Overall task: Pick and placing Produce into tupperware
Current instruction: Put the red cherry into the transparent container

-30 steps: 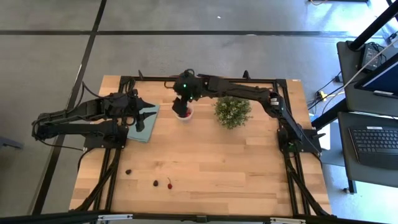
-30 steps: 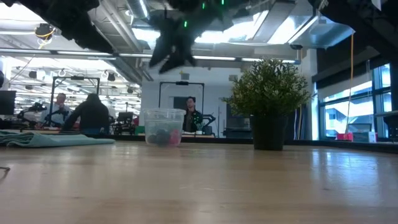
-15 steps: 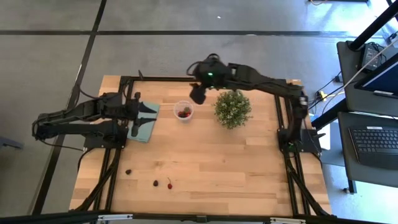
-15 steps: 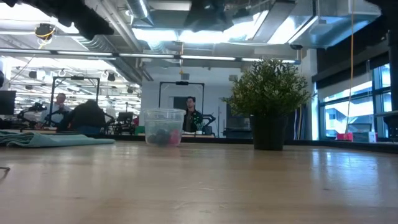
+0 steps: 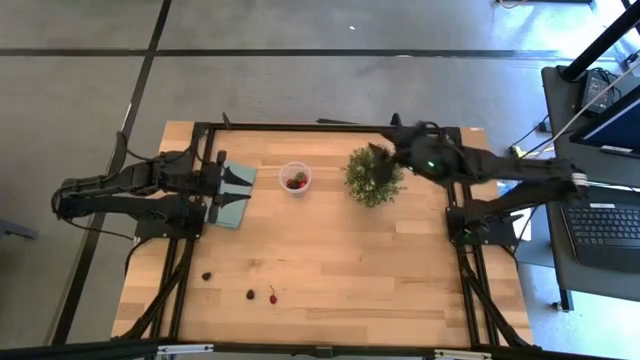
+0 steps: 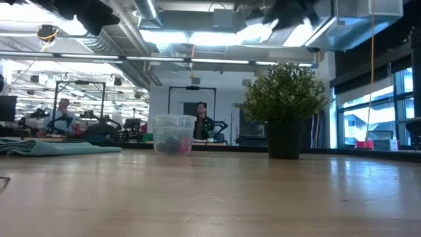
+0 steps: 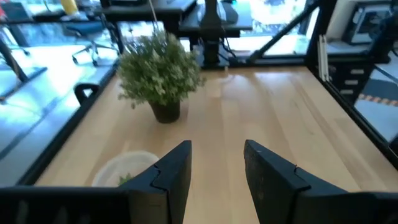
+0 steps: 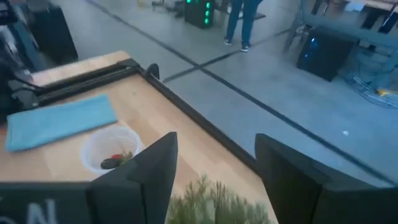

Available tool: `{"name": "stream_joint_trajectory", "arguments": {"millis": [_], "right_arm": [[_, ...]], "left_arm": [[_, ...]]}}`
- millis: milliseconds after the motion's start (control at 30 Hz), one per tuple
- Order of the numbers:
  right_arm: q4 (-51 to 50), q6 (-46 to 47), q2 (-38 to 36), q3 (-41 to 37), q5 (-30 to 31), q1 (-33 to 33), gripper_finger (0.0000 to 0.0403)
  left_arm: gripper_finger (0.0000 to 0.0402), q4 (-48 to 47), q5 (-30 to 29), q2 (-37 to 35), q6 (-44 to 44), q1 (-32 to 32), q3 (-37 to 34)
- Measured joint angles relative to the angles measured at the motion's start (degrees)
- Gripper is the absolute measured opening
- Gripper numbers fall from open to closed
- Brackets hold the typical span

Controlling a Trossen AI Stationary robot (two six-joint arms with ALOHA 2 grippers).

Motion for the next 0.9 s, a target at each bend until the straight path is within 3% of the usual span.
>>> {"name": "stream_joint_trajectory", "arguments": {"millis": [133,267,500,767,900], "right_arm": [[8.14,2.76,-8.82,-12.86,0.04,0.13,0.0217],[18.7,1.27,-14.81,-23.34,-1.5,0.13,0.0217],[31.47,-2.13,-20.94,-34.96,-3.44,0.17,0.0217],[37.85,-2.09,-22.75,-40.3,-4.98,0.13,0.0217],[37.86,-1.97,-22.75,-40.3,-5.0,0.14,0.0217]], "left_arm": [[0.0156,1.54,-1.44,0.98,-0.01,0.02,0.0],[0.0205,1.56,-3.46,3.27,-0.02,0.02,0.0],[0.0273,3.35,-4.25,7.03,-1.88,0.02,0.01],[0.0283,5.23,4.91,8.8,-6.9,0.02,0.0],[0.0277,7.17,12.63,11.4,-4.78,-0.65,0.0]]}}
